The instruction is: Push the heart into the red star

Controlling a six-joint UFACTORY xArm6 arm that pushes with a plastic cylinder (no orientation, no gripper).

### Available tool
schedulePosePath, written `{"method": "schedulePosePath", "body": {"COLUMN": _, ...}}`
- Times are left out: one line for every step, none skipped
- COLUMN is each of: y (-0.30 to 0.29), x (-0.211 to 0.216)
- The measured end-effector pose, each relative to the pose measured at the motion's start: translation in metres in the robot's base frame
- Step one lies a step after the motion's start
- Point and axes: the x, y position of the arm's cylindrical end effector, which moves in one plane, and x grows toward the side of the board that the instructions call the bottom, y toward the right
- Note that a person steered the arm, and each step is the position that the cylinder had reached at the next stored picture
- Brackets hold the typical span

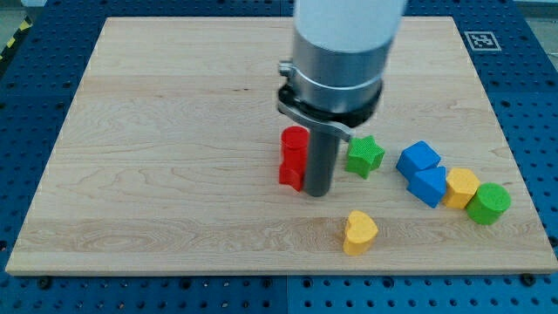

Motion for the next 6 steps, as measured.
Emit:
{"method": "schedulePosePath", "body": {"y": 0.007, "x": 0.002}}
{"method": "schedulePosePath", "body": {"y": 0.041, "x": 0.002}}
{"method": "schedulePosePath", "body": {"y": 0.081, "x": 0.012}}
{"method": "schedulePosePath", "body": {"y": 0.109, "x": 0.043}}
{"method": "schedulePosePath", "body": {"y": 0.123, "x": 0.068}}
{"method": "schedulePosePath", "body": {"y": 0.104, "x": 0.090}}
